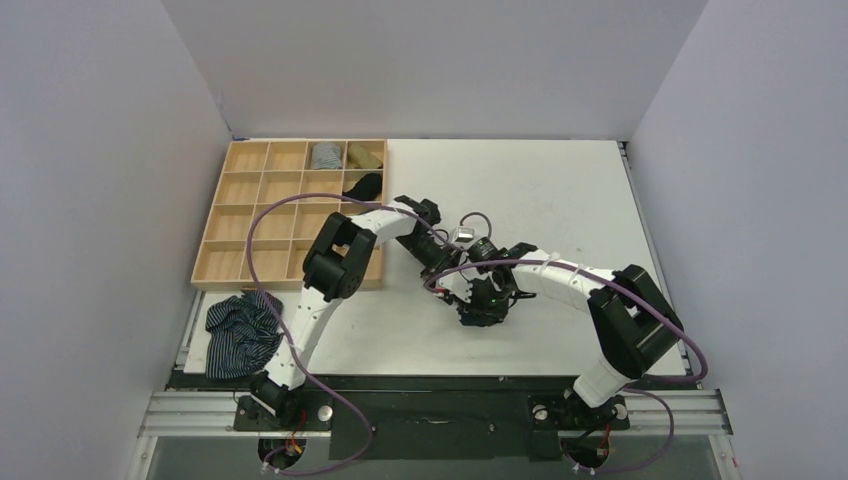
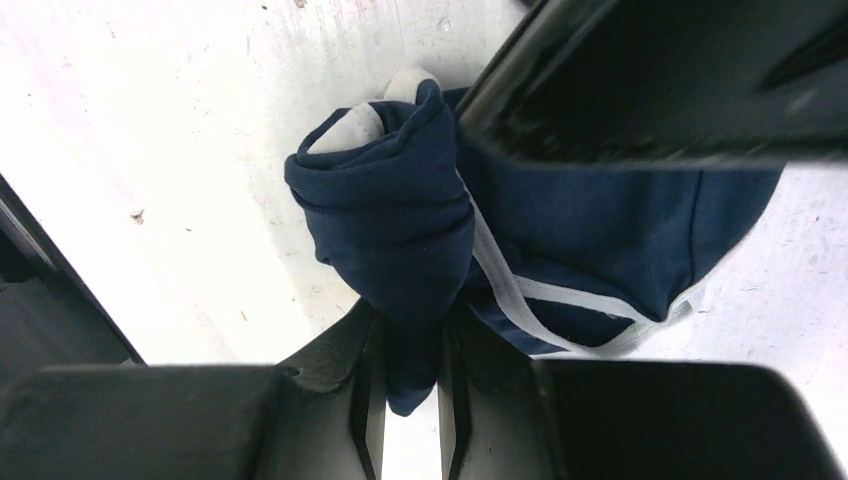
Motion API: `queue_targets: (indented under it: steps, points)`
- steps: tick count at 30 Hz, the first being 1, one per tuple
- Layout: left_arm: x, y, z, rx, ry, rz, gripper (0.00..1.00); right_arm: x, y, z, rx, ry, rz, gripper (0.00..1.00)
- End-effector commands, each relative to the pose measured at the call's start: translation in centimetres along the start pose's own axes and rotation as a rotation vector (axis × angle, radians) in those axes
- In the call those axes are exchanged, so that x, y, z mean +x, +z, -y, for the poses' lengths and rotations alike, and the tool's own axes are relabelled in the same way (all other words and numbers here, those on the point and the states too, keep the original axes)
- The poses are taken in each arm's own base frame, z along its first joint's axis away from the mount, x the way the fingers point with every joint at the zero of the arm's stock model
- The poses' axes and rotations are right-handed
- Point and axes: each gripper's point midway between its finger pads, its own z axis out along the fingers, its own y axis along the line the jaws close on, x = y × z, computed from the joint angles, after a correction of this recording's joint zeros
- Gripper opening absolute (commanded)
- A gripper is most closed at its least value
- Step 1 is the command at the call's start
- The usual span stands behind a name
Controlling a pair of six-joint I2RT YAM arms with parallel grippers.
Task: Roll the underwear
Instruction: Roll the underwear to the center of the board.
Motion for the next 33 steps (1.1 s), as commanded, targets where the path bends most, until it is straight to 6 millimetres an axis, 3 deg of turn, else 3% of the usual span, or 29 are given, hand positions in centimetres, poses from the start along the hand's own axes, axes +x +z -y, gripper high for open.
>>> queue_targets:
  steps: [1, 10, 18, 23, 27, 33]
  points:
    - [-0.6, -2.4, -1.8, -0.139, 0.111, 0.037, 0.51, 1.3, 0.4, -1.3, -0.072, 0.027, -0.046, 0.00]
    - [-0.1, -4.0, -1.4, -0.182, 0.166, 0.059, 0.52, 0.9, 0.4, -1.5, -0.103, 0.039, -0.031, 0.00]
    - [0.2, -8.7, -1.1, -0.256, 0.224, 0.276, 0.53, 0.7, 0.1, -1.3, -0.238, 0.114, 0.010, 0.00]
    - [-0.2, -11.0, 0.2, -0.311, 0.317, 0.410, 0.62, -0.2, -0.5, -0.6, -0.317, 0.158, 0.059, 0.00]
    - [-0.3, -12.4, 1.0, -0.397, 0.389, 0.491, 0.65, -0.3, -0.8, -0.8, -0.425, 0.188, 0.042, 0.00]
    - [0.3, -14.2, 2.3, -0.518, 0.502, 0.571, 0.81, -0.3, -0.8, -0.1, -0.575, 0.241, 0.029, 0.00]
